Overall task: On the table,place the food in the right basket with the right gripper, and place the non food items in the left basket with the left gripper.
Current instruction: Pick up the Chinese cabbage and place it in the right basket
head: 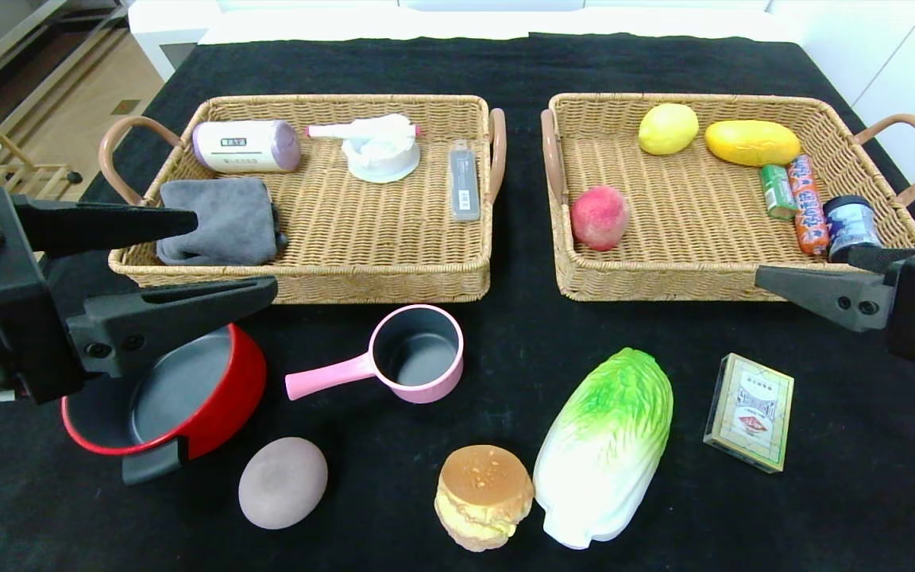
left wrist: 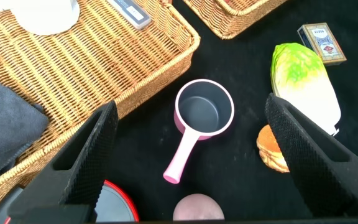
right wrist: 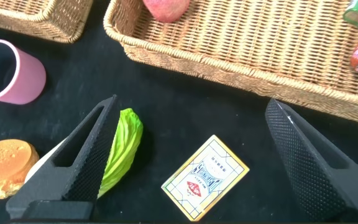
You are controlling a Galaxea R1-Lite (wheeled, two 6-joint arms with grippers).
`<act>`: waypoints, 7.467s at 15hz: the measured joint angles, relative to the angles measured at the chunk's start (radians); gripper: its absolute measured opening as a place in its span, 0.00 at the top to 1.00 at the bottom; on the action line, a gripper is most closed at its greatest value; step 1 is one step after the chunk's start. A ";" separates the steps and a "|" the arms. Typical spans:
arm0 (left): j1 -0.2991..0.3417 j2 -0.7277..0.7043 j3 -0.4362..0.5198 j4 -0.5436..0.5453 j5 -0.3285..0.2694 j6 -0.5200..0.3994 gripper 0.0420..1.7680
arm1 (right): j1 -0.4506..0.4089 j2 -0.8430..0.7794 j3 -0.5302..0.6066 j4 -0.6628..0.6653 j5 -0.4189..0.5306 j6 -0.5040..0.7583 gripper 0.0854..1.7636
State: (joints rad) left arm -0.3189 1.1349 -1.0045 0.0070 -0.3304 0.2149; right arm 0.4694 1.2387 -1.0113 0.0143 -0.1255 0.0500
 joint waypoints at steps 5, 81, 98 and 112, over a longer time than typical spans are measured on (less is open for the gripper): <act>-0.001 -0.006 0.014 -0.002 -0.002 0.011 0.03 | 0.032 0.007 0.001 0.057 -0.001 -0.052 0.03; -0.036 -0.029 0.053 -0.007 -0.002 0.049 0.03 | 0.346 0.542 -0.486 0.687 -0.042 0.910 0.19; -0.036 -0.032 0.053 -0.007 -0.002 0.049 0.03 | 0.155 0.244 -0.505 0.625 -0.075 0.401 0.19; -0.035 -0.038 0.054 -0.007 -0.002 0.049 0.03 | -0.251 0.348 -0.547 0.200 -0.033 0.116 0.19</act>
State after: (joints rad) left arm -0.3540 1.0972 -0.9500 0.0004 -0.3323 0.2636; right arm 0.2187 1.5866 -1.5587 0.2145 -0.1583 0.1664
